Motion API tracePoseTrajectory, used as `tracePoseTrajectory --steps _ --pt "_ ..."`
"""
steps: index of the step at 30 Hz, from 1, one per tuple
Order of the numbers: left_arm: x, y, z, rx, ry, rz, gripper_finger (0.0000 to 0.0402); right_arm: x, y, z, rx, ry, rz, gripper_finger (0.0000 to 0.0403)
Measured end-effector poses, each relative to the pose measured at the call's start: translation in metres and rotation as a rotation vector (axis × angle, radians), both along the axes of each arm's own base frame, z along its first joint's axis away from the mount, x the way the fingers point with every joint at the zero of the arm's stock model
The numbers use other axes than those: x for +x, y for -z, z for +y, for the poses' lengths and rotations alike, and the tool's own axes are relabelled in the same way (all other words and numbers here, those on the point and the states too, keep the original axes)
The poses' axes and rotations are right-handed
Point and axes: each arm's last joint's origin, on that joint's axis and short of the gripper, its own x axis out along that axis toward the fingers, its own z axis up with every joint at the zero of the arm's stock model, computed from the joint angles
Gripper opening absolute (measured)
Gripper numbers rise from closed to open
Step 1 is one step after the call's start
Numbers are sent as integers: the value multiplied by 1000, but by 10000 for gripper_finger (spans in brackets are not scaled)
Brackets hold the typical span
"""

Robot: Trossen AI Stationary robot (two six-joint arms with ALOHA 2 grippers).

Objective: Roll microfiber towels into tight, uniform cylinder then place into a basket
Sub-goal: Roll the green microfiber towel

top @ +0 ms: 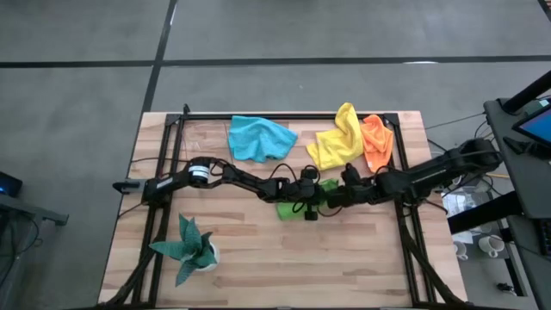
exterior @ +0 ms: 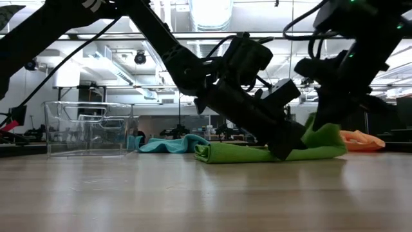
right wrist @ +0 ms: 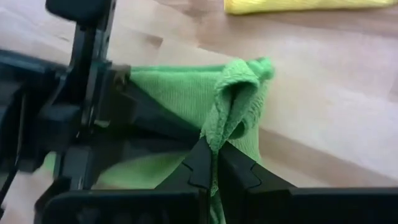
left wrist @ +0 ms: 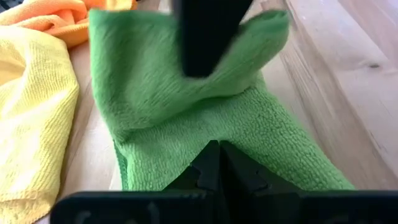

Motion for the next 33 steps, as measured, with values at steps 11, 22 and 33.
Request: tracePoseTrajectory --steps 11,22,33 --pt "0 0 0 0 1 3 0 12 5 -1 9 -115 -16 17" --pt "0 0 0 3 3 5 0 13 3 -1 -12 -154 -19 66" --pt "-1 -2 0 9 3 11 0 15 2 1 -20 -250 -28 186"
